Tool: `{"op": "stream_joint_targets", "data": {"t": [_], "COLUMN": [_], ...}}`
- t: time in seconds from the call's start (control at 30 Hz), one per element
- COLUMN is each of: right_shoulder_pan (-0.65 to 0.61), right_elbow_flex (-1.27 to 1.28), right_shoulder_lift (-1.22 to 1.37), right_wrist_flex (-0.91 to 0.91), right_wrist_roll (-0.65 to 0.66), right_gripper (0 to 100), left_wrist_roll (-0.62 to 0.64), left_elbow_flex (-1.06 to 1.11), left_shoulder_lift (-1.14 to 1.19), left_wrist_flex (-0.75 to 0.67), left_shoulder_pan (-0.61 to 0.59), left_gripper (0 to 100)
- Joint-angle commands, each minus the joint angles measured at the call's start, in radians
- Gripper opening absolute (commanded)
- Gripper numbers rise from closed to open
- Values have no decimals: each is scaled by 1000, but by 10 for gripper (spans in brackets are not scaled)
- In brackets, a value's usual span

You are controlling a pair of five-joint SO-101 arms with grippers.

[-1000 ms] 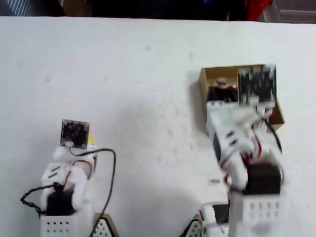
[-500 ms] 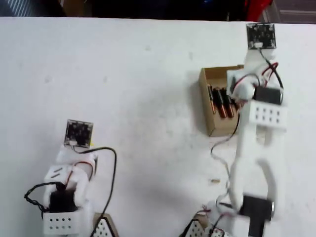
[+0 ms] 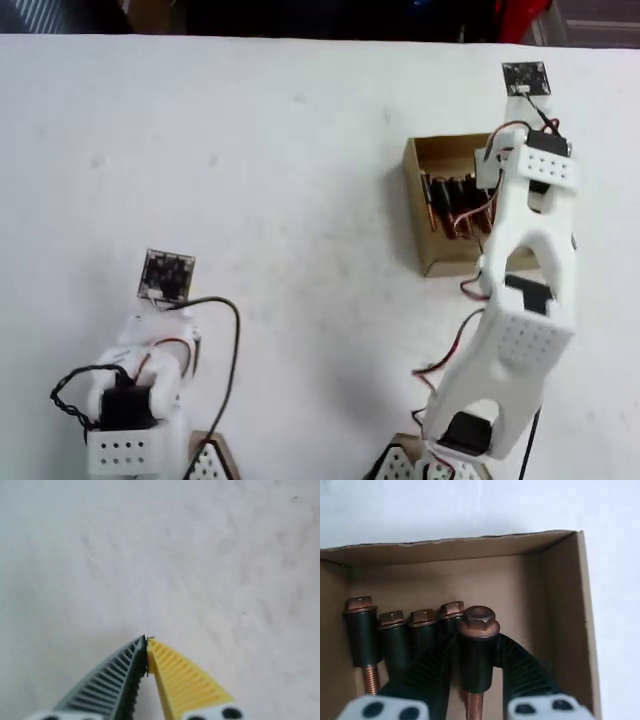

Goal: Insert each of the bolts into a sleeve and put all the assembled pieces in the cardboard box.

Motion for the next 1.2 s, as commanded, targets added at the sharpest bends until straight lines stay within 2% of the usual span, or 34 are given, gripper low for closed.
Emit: {"op": "stream_joint_targets", "data": {"t": [0.0,0.23,0.43,0.7,1.0,1.17], "right_shoulder_pan": [30,33,13,-1,-2,-39], "right_elbow_flex": [-178,-382,-459,-477,-477,-477], "right_shoulder_lift": [56,189,274,315,191,77], "right_wrist_flex": [31,183,262,268,272,377], "right_wrist_roll": [17,138,209,207,206,206], "right_gripper": [18,18,22,207,120,63], "left_wrist_roll": [-11,-11,-9,-9,-2,-2], "left_elbow_flex": [-2,-2,-2,-2,-3,-3], "left_shoulder_lift": [-10,-10,-10,-10,-10,-10], "left_wrist_flex": [35,44,44,44,44,44], "left_shoulder_pan": [-4,-4,-4,-4,-2,-2], "left_gripper": [26,24,24,24,24,24]}}
